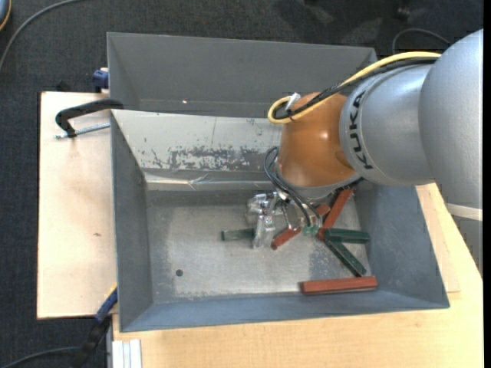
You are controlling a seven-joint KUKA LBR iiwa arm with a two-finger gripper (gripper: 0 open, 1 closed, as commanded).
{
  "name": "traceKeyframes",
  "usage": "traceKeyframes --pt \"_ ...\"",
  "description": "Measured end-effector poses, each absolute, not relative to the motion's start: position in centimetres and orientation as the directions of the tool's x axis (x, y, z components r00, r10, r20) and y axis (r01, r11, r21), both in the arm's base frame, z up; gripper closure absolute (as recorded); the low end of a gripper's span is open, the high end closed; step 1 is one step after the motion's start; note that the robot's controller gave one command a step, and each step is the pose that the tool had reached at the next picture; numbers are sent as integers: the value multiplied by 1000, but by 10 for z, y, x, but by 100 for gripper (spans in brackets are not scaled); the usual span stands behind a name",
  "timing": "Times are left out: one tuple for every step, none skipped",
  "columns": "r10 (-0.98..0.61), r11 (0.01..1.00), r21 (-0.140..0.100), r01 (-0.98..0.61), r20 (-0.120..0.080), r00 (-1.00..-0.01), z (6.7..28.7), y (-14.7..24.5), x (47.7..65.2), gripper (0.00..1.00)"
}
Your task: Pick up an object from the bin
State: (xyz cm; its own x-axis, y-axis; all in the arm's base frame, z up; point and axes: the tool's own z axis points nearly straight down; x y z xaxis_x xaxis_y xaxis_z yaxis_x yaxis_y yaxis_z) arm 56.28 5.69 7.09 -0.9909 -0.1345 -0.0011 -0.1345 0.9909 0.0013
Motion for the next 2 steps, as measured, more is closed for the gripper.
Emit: traceKeyframes --pt "-132 991 0 -132 -16 -991 197 45 583 100" --pt "-485 875 -5 -485 -12 -875 284 43 583 100"
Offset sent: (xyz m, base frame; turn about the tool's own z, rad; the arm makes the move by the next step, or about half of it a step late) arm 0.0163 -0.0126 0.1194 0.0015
